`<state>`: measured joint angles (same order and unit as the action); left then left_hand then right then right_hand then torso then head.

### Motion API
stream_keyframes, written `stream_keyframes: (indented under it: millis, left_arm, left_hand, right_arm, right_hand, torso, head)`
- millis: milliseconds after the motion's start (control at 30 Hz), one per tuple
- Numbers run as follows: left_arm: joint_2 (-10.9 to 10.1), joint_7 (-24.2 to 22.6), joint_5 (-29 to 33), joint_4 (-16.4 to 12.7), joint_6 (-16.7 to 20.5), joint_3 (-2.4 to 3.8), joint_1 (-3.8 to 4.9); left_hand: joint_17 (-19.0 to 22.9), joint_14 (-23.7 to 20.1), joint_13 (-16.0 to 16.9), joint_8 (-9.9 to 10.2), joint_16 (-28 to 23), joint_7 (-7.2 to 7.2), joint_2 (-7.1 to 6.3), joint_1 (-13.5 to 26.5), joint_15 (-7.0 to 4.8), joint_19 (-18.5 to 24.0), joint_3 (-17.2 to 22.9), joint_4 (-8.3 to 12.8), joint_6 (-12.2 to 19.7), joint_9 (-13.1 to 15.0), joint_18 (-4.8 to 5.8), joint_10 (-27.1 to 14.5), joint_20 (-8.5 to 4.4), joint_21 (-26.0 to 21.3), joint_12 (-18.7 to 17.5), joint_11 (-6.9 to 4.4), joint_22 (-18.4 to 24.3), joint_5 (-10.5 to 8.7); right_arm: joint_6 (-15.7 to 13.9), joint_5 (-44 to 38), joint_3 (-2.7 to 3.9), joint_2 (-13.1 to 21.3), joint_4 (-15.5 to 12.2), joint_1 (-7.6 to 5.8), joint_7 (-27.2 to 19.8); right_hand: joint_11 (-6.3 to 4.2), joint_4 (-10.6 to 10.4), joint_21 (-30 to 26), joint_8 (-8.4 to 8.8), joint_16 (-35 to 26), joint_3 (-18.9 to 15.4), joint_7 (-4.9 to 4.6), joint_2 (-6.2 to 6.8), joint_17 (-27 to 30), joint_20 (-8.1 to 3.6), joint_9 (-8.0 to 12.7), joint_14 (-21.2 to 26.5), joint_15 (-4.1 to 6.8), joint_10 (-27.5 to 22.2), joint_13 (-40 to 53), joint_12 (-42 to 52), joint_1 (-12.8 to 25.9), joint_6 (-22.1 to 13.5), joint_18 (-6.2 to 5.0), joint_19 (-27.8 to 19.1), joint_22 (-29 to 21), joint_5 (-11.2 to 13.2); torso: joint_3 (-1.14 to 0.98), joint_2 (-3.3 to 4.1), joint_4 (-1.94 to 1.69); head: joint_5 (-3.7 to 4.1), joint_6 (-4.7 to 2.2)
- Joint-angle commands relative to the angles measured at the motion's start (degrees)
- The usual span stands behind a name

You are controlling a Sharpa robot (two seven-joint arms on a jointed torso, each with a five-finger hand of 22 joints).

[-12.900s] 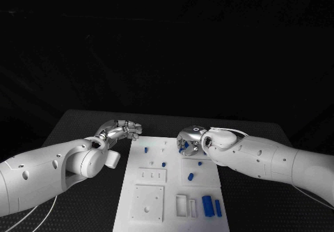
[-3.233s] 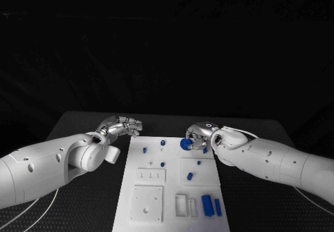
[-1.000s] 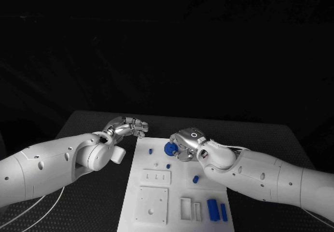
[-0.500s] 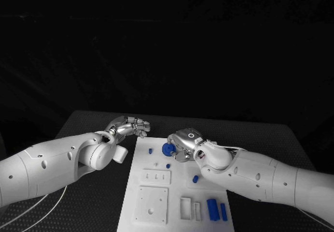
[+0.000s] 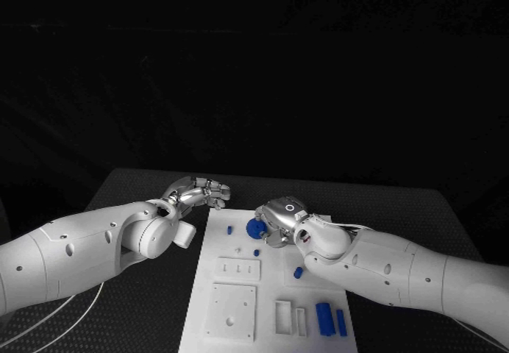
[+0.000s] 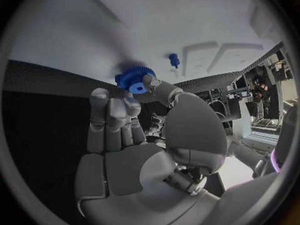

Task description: Assemble the parts on the task board

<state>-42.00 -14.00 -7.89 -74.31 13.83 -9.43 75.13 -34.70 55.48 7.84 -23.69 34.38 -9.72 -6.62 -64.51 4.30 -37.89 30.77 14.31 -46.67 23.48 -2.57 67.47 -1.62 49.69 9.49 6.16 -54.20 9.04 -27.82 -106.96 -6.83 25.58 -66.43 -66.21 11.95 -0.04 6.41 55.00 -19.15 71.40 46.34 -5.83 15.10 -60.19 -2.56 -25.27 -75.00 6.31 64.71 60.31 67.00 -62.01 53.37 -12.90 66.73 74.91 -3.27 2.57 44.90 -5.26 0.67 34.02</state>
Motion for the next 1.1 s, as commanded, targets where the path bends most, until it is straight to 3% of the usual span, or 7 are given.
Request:
stream_keyframes:
  millis: [33, 233, 367, 633, 1100]
  left_arm:
    - [0.15, -0.64, -0.13, -0.11, -0.79, 0.06, 0.07]
    - [-0.12, -0.55, -0.13, -0.03, -0.55, 0.05, 0.08]
    - [-0.08, -0.5, -0.13, 0.04, -0.63, 0.05, 0.08]
    - [-0.11, -0.47, -0.13, -0.05, -0.64, 0.05, 0.08]
    - [-0.2, -0.37, -0.13, -0.09, -0.62, 0.05, 0.09]
  left_hand:
    - [0.06, -0.33, 0.08, 0.27, 0.17, -0.28, 0.42, 0.0, -0.14, 0.25, 0.06, 0.17, 0.04, 0.06, -1.1, 0.15, 0.06, 0.32, -0.27, 0.26, -0.07, -0.27]
    - [0.11, -0.43, 0.09, 0.29, 0.14, -0.29, 0.37, 0.03, -0.11, 0.3, 0.04, 0.21, 0.06, 0.07, -1.09, 0.14, 0.07, 0.29, -0.31, 0.27, -0.06, -0.27]
    - [0.12, -0.46, 0.09, 0.3, 0.13, -0.29, 0.36, 0.03, -0.1, 0.32, 0.04, 0.23, 0.07, 0.07, -1.09, 0.14, 0.08, 0.28, -0.32, 0.27, -0.05, -0.27]
    - [0.13, -0.48, 0.09, 0.3, 0.13, -0.3, 0.38, 0.04, -0.09, 0.34, 0.05, 0.24, 0.07, 0.08, -1.09, 0.14, 0.09, 0.27, -0.33, 0.27, -0.05, -0.27]
    - [0.15, -0.48, 0.1, 0.32, 0.15, -0.31, 0.37, 0.08, -0.09, 0.36, 0.04, 0.23, 0.1, 0.08, -1.08, 0.13, 0.1, 0.27, -0.37, 0.29, -0.05, -0.27]
  right_arm:
    - [0.09, -0.4, -0.1, -0.27, 0.46, 0.27, -0.36]
    - [0.23, -0.15, -0.21, -0.73, 0.8, 0.46, -0.54]
    - [0.29, 0.15, -0.27, -0.98, 0.86, 0.48, -0.58]
    - [1.48, 0.86, -0.29, -1.16, 0.9, 0.49, -0.89]
    - [1.65, 2.81, -0.38, -1.43, 1.17, 0.49, -0.81]
  right_hand:
    - [-0.6, -0.14, 0.38, -0.06, -0.15, 0.09, 0.12, 0.35, -0.07, -0.44, 0.06, -0.06, 0.31, -1.0, -0.08, 0.11, -0.07, 4.94, -2.1, 0.46, 0.12, 0.26]
    - [-0.57, -0.08, 0.38, 0.01, -0.18, 0.04, 0.08, 0.42, -0.08, -0.44, 0.07, -0.05, 0.28, -1.02, -0.08, 0.1, -0.14, 4.81, -2.1, 0.44, 0.12, 0.26]
    - [-0.52, 0.02, 0.37, 0.11, -0.21, -0.11, 0.03, 0.56, -0.11, -0.43, 0.1, -0.05, 0.25, -1.06, -0.08, 0.08, -0.19, 4.64, -2.1, 0.42, 0.12, 0.26]
    - [-0.39, 0.23, 0.33, 0.35, -0.31, -0.46, -0.12, 0.75, -0.15, -0.4, 0.16, -0.01, 0.14, -1.2, -0.09, 0.01, -0.26, 4.19, -2.1, 0.33, 0.12, 0.3]
    - [0.83, 1.11, -0.04, 2.62, -0.88, -5.18, -1.44, 1.38, -0.44, -0.06, 1.18, 0.22, -0.94, -2.19, -0.07, -0.25, 1.32, 0.01, -2.1, -0.28, 0.02, 0.29]
  torso:
    - [0.04, 0.0, 0.02]
    - [-0.03, 0.0, 0.13]
    - [0.01, 0.02, -0.02]
    - [0.04, 0.01, 0.09]
    - [-0.01, -0.01, 0.11]
  head:
    - [0.01, -0.08]
    - [-0.19, -0.09]
    - [-0.08, -0.16]
    - [-0.14, -0.06]
    - [-0.05, 0.03]
